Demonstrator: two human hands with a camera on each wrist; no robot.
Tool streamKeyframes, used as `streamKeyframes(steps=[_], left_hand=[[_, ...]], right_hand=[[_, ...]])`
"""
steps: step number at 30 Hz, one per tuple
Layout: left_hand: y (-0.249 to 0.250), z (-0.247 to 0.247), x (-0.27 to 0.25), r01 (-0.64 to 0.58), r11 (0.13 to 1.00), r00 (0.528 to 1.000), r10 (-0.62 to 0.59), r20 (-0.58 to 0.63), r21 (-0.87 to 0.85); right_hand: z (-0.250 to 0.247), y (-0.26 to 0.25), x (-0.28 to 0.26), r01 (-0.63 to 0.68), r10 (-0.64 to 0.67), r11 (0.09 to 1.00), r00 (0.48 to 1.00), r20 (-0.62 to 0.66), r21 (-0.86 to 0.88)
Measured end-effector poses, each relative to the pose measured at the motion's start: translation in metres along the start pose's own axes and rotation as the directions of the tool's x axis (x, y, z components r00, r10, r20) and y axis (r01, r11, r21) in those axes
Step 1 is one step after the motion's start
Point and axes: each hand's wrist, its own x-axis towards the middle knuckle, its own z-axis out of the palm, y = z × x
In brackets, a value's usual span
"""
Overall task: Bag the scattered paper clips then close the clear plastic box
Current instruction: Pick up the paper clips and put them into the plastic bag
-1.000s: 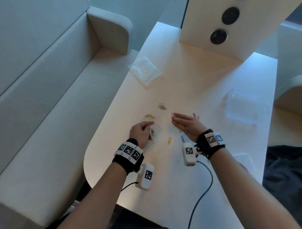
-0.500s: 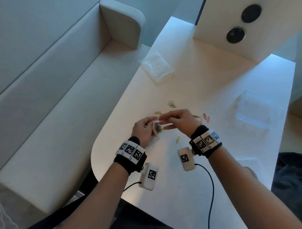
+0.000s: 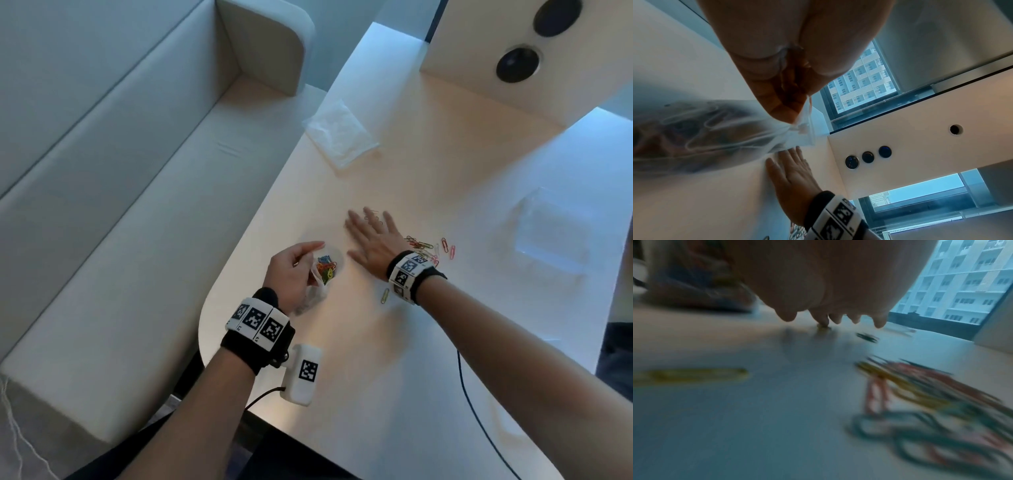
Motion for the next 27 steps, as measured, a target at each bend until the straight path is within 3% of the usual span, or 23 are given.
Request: streamKeyframes(steps=[4,7,13,18,24,26,27], left_hand=[[-0.001,0.0,0.0,0.015,1.0,0.999,-0.015,0.035,0.002],[0.0,0.003,-0.001,0.026,1.0,0.999,-0.025,0.037,-0.007],[-0.001,0.008,-0.003,0.038,0.999,0.999,-0.038,0.039,-0.007],[-0.003,0.013,-0.005,0.04,0.999,0.998,-0.041,0.039,0.032],[-0.01,0.024,-0.01,0.051,0.994,0.997,-0.056,0.049,0.093],[-0.014,0.028,-0.012,0.063,0.993,0.996,-0.068,0.053,0.099],[-0.015,0.03,-0.013,0.067,0.993,0.996,-0.073,0.054,0.101]], right_hand=[[0.0,0.032,0.001,-0.166,0.166,0.98,0.986,0.012,0.11],[0.004,0.04,-0.012,-0.095,0.09,0.977,0.995,0.031,0.189],[0.024,0.04,-0.077,0.008,-0.01,0.996,1.0,0.029,0.09],[0.036,0.031,-0.107,0.082,-0.064,0.994,0.974,-0.219,0.073],[0.03,0.024,-0.099,-0.05,0.107,0.964,0.972,-0.208,0.262],[0.024,0.024,-0.099,-0.155,0.295,0.859,0.929,-0.225,0.488],[0.021,0.026,-0.1,-0.225,0.429,0.753,0.88,-0.203,0.619]])
